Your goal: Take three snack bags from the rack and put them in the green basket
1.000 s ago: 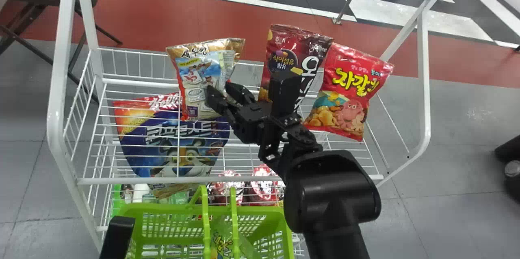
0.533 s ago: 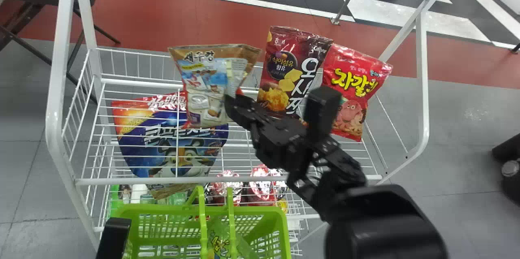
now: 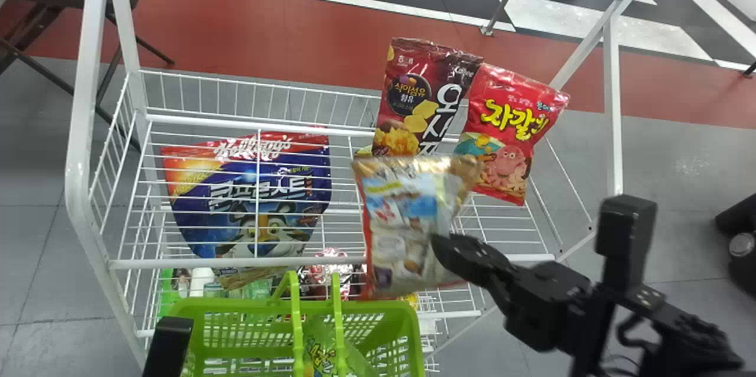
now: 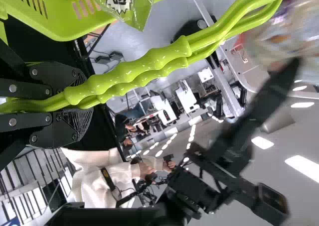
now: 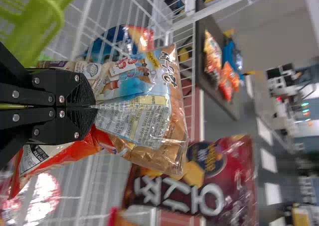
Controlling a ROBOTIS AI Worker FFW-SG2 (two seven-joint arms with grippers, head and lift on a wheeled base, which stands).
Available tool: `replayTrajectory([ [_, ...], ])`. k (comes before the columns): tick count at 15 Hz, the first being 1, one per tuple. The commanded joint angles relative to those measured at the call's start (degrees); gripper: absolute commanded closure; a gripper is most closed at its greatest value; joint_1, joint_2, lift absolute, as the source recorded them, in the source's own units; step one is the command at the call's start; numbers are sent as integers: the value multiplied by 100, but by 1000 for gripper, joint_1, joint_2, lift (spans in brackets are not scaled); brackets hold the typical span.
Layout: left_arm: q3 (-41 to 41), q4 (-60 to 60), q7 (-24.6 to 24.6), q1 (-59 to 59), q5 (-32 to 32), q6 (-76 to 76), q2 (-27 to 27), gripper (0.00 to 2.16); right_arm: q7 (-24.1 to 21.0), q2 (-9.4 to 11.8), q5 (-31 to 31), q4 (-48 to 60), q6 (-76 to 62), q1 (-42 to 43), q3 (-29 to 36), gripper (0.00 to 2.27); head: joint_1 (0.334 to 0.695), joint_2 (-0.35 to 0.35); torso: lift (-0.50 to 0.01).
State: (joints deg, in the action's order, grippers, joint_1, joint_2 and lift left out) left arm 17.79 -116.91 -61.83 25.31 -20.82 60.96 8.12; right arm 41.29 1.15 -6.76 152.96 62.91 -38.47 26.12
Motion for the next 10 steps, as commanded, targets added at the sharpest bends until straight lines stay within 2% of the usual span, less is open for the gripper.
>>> replayTrajectory([
  [1,23,-7,13,0,8,0,5,1274,239,17,-176,234,1264,-82,596,2165,695,-350,-7],
  [4,41,-7,31,0,17,0,-4,1274,336,193,-238,190,2195,-249,569,2162,695,-350,-7],
  [6,49,-24,40,0,25,0,5,1274,310,325,-194,-196,2230,-319,191,2162,695,-350,-7],
  [10,49,-42,48,18,25,0,5,1274,327,448,-317,-768,2283,-293,-573,2162,695,-350,-7],
])
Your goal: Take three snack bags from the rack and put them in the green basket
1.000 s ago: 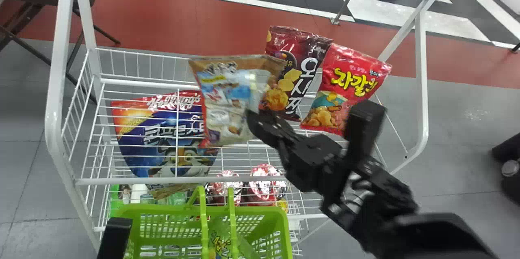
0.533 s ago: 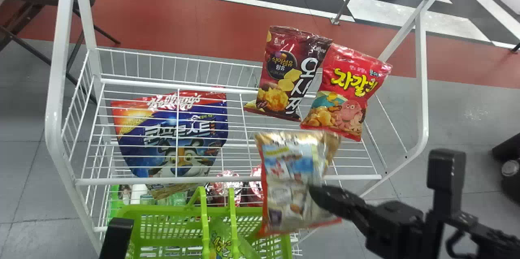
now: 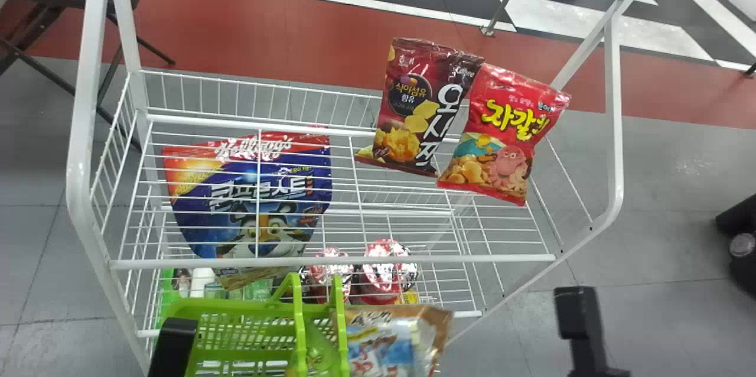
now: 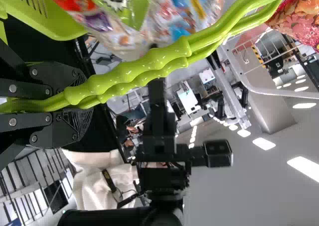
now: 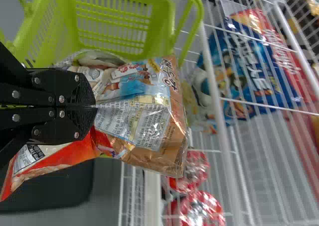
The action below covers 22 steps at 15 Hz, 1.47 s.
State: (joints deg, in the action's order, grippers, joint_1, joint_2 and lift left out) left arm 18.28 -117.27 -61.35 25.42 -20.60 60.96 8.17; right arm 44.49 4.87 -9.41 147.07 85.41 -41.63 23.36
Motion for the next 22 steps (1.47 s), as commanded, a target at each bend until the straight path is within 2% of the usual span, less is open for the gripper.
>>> replayTrajectory([
  [1,1,-15,0,7,3,0,0,1274,16,137,-52,-258,262,111,-525,2162,695,-350,-7],
  [5,1,-33,27,42,21,0,0,1274,-20,85,-254,-504,33,278,-1026,2142,695,-350,-7],
  [7,1,-59,27,69,47,0,-9,1274,-327,67,-193,-733,-143,401,-1123,1912,695,-350,-7],
  [8,1,-59,27,69,47,0,0,1274,-485,93,53,-829,-231,436,-1228,1541,695,-350,-7],
  [10,1,-59,27,69,47,-17,-9,1274,-608,102,361,-864,-617,357,-1308,-1,695,-350,-7],
  [12,1,-59,27,69,47,0,-9,1274,-591,111,299,-715,-899,216,-1158,-1,695,-350,-7],
  [14,1,-50,27,60,47,0,-17,1274,-600,41,-26,-618,-1918,-21,-850,53,695,-350,-7],
  [16,1,-50,27,60,47,0,-17,1274,-705,-267,-298,-627,-3447,-135,-508,63,695,-350,-7],
  [17,1,-50,27,60,47,0,-17,1274,-802,-355,-386,-689,-4186,-135,-393,66,695,-350,-7],
  [18,1,-50,27,60,47,0,-17,1274,-1136,-372,-395,-785,-4924,-74,-314,66,695,-350,-7],
  [19,1,-50,27,60,47,-17,-17,1274,-1426,-372,-333,-873,-5082,146,-235,66,695,-350,-7],
  [22,-17,-50,0,69,47,-35,-17,1274,-1865,-399,18,-1603,-5012,1297,20,66,695,-350,-7],
])
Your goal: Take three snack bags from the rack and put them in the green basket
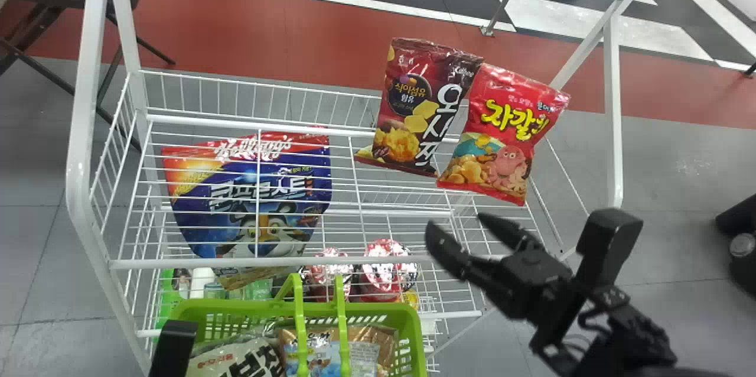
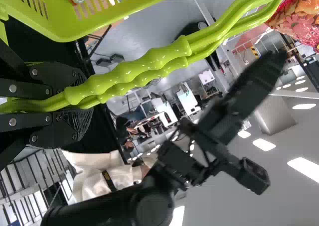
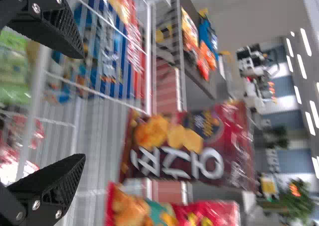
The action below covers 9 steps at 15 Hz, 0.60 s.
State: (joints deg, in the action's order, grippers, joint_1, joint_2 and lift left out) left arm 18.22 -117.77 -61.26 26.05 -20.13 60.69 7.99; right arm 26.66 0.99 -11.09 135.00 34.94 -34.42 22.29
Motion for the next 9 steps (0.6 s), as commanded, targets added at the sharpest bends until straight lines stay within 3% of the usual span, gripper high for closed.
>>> replayTrajectory([
  [1,-3,-1,-9,5,0,-26,1,1274,-249,-11,256,-809,18,1017,240,66,695,-350,-7],
  [4,-12,8,-18,5,-9,-26,1,1274,-794,-2,397,-1705,-456,1913,495,66,695,-350,-7],
  [9,-3,8,-9,-48,-18,10,18,1274,-1233,24,1039,-2655,-896,2836,434,70,695,-350,-7],
])
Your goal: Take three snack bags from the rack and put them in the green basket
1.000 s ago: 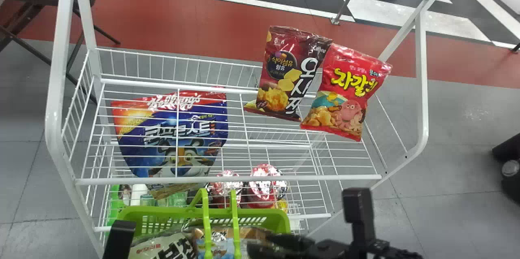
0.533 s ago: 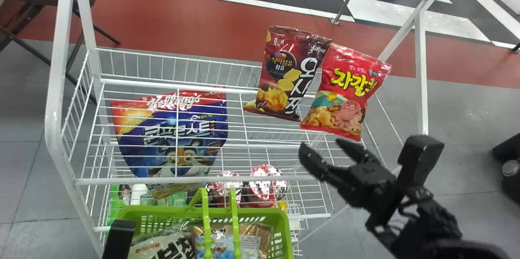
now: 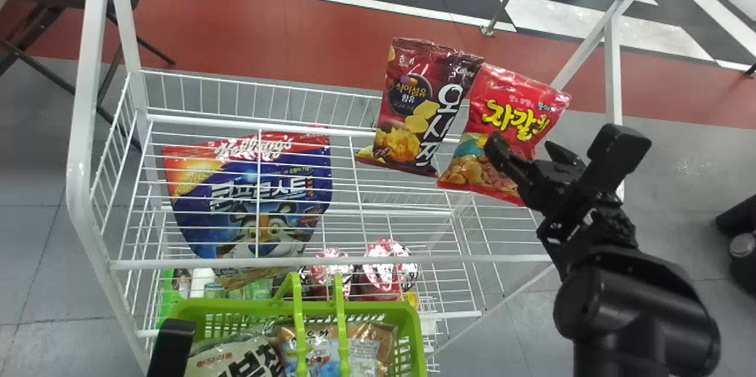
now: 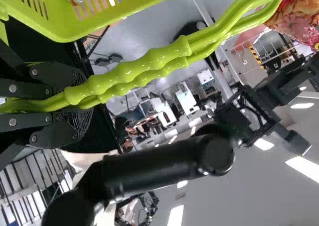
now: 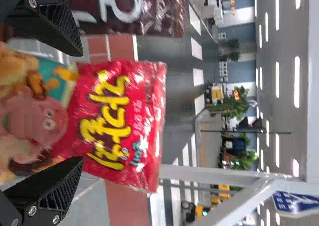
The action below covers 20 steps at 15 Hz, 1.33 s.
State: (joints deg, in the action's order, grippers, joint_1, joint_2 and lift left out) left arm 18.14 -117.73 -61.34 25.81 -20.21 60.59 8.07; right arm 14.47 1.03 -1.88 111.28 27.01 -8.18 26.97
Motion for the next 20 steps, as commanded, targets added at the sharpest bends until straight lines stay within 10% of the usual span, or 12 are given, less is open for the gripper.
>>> replayTrajectory([
  [1,14,4,8,-32,0,19,10,1274,-23,29,302,-494,-86,414,-61,90,695,-350,-7],
  [3,14,4,8,-41,-9,19,10,1274,-41,20,583,-740,-51,590,-210,427,695,-350,-7],
  [6,14,4,8,-41,-18,19,19,1274,-23,73,495,-836,529,766,-131,2017,695,-350,-7],
  [7,14,4,8,-41,-18,19,19,1274,-14,73,469,-836,547,739,-122,2145,695,-350,-7],
  [20,14,-13,17,-41,8,54,-7,1274,-208,-50,-1746,1862,195,-1853,520,2189,695,-350,-7],
])
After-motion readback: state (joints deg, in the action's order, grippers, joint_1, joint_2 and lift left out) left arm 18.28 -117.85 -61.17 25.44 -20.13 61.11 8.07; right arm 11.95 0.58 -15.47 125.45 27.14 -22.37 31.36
